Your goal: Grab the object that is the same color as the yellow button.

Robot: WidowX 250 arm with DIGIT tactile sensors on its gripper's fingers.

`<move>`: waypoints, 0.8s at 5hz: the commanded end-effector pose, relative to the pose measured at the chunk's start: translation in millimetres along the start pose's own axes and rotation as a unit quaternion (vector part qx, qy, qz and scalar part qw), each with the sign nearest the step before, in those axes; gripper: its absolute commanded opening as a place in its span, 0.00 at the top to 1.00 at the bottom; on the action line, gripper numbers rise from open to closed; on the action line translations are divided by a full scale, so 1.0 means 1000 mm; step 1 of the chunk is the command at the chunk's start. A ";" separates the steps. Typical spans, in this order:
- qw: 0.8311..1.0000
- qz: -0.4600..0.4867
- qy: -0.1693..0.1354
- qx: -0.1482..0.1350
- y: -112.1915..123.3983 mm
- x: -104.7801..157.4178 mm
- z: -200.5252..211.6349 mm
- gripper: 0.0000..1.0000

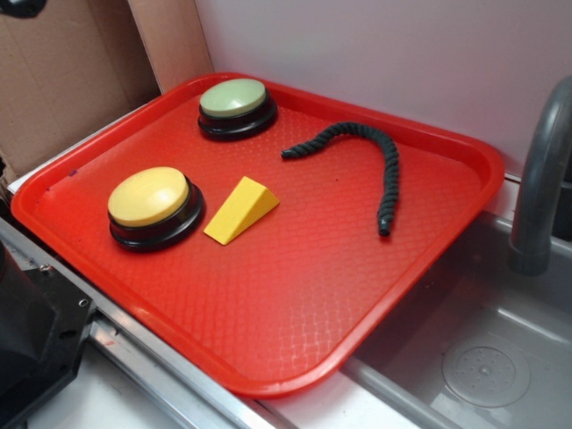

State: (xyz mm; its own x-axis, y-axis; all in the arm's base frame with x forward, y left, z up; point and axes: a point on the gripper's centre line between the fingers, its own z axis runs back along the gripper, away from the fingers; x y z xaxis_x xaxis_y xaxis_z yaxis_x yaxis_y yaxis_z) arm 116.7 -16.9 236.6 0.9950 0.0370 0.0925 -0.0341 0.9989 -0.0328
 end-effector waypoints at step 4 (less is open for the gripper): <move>0.999 0.015 -0.040 0.011 -0.006 0.035 -0.027 0.00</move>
State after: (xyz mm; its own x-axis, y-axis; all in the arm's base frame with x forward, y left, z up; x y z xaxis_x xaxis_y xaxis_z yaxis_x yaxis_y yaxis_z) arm 151.5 -21.4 205.9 0.9875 0.0622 0.1452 -0.0614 0.9981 -0.0098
